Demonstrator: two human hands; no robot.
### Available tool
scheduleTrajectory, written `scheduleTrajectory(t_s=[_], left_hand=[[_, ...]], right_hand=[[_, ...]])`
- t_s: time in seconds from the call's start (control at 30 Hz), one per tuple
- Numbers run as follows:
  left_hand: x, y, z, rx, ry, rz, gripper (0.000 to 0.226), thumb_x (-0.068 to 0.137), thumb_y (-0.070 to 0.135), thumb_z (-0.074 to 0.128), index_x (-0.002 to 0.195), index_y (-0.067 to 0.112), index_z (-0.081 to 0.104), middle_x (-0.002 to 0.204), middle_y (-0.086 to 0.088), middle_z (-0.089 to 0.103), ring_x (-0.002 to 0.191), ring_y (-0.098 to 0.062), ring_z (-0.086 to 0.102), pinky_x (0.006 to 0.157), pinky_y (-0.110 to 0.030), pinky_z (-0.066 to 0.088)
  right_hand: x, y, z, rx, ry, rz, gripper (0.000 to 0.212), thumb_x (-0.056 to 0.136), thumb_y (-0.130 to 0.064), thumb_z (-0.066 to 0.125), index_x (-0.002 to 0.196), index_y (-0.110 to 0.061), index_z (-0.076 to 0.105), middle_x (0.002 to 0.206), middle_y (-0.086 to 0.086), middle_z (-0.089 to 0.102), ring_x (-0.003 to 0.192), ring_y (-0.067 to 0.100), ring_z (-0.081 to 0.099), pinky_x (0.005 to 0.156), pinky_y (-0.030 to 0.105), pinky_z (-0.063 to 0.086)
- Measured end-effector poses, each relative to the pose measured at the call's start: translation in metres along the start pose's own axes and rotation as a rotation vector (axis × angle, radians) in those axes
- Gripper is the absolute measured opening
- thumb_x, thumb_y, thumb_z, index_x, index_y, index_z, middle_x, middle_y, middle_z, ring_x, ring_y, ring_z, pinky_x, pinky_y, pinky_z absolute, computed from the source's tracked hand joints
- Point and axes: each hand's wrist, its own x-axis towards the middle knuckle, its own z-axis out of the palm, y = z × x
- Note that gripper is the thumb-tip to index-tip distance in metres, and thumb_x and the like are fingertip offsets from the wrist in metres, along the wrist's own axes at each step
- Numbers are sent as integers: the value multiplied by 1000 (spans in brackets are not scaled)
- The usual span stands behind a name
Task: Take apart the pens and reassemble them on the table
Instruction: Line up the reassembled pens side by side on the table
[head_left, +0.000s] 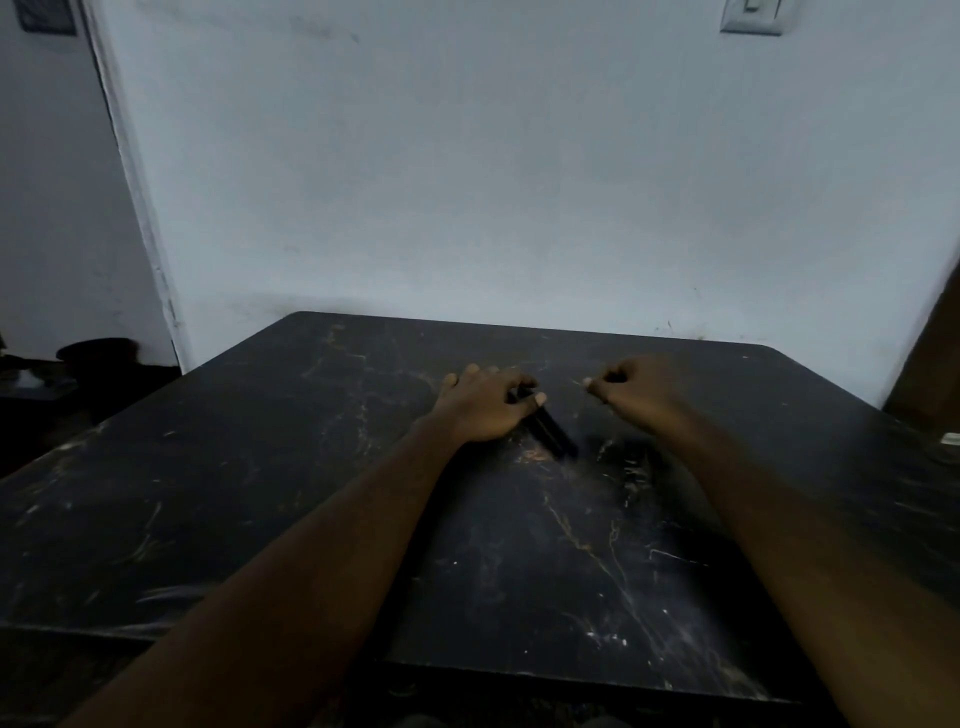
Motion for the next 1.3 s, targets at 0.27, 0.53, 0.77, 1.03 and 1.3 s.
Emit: scheduleTrajectory(t_s=[0.27, 0.53, 0.77, 1.03, 1.3], left_hand=[[1, 5, 3, -2, -35, 20, 45, 86, 68, 38, 117, 41, 56, 127, -2, 54, 123, -28, 39, 98, -50, 23], [7, -2, 5, -18, -31, -16, 32, 93, 55, 39, 117, 43, 55, 119, -4, 52, 122, -30, 39, 99, -50, 25], [1, -3, -1, -37, -72, -24, 52, 73, 80, 38, 112, 49, 52, 119, -1, 45, 123, -28, 34, 91, -44, 23], [-4, 3, -8, -71, -70, -11, 55, 75, 74, 54, 119, 40, 55, 124, -1, 48, 125, -27, 35, 95, -44, 24], [-5, 4, -7, -153, 74, 25, 41, 82, 66, 53, 111, 39, 62, 93, 13, 46, 113, -22, 42, 86, -37, 26]], right_hand=[[2, 34, -14, -150, 23, 172, 28, 77, -42, 67, 64, -17, 68, 60, 4, 69, 59, 22, 68, 67, 38, 59], [-3, 0, -3, -216, -96, 115, 29, 73, -37, 73, 53, -17, 70, 55, 1, 69, 57, 16, 67, 61, 31, 57], [-10, -19, 6, -258, -168, 50, 29, 71, -38, 73, 54, -15, 69, 55, -1, 70, 54, 12, 67, 52, 24, 51], [-9, -17, 5, -286, -173, 32, 34, 71, -43, 71, 58, -13, 71, 61, 4, 72, 58, 16, 69, 57, 30, 55], [-10, -11, 4, -228, -114, -5, 45, 75, -55, 65, 71, -12, 76, 62, 6, 71, 57, 18, 68, 60, 35, 57]])
